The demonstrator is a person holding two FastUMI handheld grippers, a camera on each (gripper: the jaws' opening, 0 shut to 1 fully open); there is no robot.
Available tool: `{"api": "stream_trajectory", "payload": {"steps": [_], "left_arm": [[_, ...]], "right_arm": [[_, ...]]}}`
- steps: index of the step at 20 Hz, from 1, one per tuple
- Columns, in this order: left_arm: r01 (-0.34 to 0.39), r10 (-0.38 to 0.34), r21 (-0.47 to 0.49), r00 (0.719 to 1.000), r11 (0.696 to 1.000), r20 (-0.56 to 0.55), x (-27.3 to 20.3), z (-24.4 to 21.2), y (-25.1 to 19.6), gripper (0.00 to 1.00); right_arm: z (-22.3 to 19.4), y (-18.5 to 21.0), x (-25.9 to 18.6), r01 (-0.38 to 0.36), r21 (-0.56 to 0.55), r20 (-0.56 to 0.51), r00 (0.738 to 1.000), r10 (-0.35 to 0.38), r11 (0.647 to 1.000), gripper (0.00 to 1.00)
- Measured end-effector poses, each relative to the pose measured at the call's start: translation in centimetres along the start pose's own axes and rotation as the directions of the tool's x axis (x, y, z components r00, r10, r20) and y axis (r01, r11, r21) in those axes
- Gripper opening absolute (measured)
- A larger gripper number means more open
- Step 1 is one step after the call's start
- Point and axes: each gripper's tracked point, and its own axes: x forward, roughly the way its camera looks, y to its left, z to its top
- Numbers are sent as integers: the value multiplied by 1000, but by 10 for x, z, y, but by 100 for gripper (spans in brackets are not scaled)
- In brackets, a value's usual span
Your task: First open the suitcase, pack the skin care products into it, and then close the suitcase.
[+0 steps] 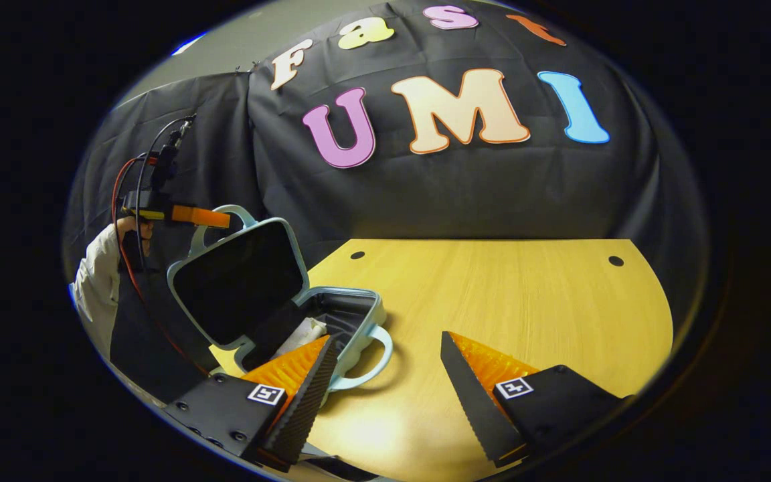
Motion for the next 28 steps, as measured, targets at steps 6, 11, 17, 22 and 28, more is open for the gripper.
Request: {"api": "stream_trajectory", "payload": {"steps": [6, 11, 17, 22, 28], "left_arm": [[187, -188, -42, 982, 981, -19, 21, -9, -97, 0], [274, -276, -33, 958, 961, -79, 37, -41, -154, 0], [315, -322, -75, 937, 946, -134, 60, -78, -201, 0], [325, -334, -80, 921, 942, -202, 83, -120, -231, 0], [305, -308, -52, 915, 951, -262, 101, -167, -249, 1]], "right_arm": [[-5, -33, -23, 51, 15, -3, 999, -51, 999, 98], [-11, -57, -42, 98, 27, -9, 995, -98, 995, 98], [-16, -80, -60, 138, 36, -13, 990, -138, 990, 98], [-19, -98, -74, 169, 26, -23, 985, -169, 985, 98], [-25, -114, -86, 203, 35, -37, 979, -202, 979, 98]]}}
